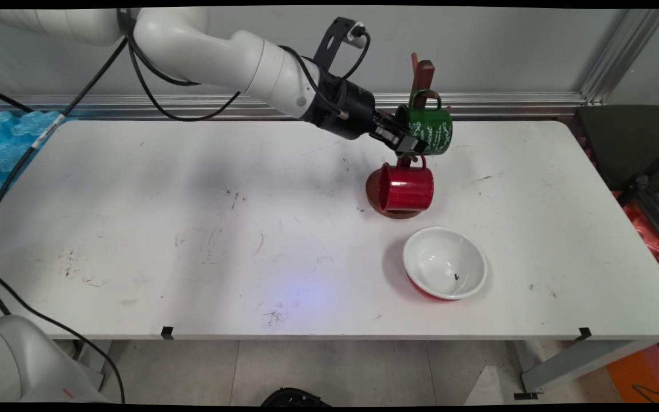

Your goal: Place the picked object on the table

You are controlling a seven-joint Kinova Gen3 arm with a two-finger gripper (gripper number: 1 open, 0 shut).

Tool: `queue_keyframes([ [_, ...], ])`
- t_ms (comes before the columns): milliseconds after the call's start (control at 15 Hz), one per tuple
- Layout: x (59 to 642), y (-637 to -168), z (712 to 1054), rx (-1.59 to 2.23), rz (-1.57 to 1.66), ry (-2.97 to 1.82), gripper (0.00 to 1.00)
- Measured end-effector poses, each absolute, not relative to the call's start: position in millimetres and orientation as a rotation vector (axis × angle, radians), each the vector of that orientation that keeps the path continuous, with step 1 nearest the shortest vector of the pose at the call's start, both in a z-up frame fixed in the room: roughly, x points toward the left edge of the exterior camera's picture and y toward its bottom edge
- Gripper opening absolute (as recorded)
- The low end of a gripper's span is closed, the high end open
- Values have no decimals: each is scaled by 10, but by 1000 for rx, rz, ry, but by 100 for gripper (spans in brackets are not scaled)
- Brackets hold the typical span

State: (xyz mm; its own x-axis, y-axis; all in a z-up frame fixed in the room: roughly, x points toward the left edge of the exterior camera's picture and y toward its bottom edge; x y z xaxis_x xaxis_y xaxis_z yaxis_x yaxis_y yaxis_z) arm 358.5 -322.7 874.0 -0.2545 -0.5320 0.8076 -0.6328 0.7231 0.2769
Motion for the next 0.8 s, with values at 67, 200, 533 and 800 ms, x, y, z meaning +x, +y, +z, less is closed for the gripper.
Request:
queue_keyframes([
  [67, 3586, -3209, 8758, 896, 121, -1924, 0],
  [200, 3586, -3174, 8796, 897, 112, -1927, 0],
  [533, 3570, -3084, 8920, 888, 88, -1931, 0],
  [800, 3558, -3031, 8999, 878, 73, -1933, 0],
])
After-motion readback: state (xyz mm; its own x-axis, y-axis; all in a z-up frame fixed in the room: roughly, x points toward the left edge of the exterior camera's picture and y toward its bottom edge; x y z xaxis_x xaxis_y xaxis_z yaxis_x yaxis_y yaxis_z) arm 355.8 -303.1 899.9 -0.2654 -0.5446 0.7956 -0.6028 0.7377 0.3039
